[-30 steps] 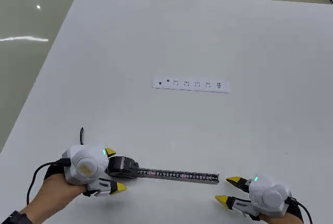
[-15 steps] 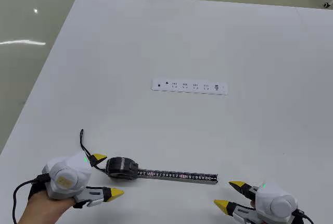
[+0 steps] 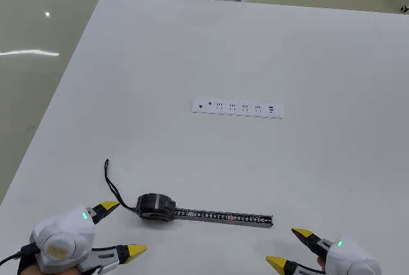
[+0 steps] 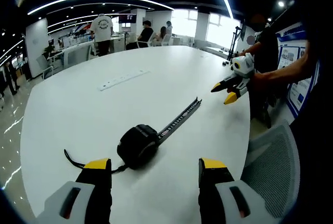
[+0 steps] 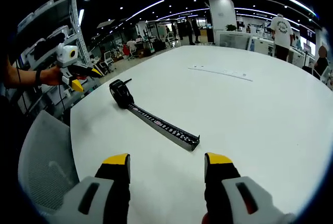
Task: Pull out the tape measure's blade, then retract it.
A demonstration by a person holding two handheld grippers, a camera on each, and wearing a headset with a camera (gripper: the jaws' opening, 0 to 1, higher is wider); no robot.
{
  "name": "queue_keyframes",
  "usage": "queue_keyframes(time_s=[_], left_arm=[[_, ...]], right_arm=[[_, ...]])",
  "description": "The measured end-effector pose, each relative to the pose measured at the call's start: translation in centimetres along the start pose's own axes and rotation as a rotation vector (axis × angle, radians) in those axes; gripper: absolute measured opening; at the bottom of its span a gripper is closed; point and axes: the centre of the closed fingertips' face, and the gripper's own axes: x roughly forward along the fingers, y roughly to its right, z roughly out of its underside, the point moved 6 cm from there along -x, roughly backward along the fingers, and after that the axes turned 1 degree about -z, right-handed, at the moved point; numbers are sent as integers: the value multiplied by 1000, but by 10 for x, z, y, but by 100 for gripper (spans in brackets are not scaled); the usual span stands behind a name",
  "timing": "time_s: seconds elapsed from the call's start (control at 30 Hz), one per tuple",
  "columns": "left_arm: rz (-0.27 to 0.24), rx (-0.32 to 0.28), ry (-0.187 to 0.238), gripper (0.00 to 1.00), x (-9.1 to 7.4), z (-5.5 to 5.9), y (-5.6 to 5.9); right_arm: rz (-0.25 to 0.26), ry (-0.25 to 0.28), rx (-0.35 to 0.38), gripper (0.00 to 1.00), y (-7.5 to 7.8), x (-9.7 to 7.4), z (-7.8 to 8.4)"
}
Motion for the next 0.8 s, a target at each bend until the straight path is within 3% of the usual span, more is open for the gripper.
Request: queue_keyframes(time_s=[0.07,0.23,0.33,0.6,0.8], left_arm=[[3,-47,24,68,-3,2,6],[-17,-64,32,72,-10,9,17],[-43,-126,64,74,-17,13,22],[-80,-233,87,80,-24,27,28],[-96,-264,87,82,-29,34,37]], right_arm=[[-1,8,8,60,-5,-3,1],[2,20,23,62,-14,-11,4],[2,31,36,63,-21,-15,6],[-24,23,49,67,-41,-21,16],[-29,19,61,67,-49,-26,24]])
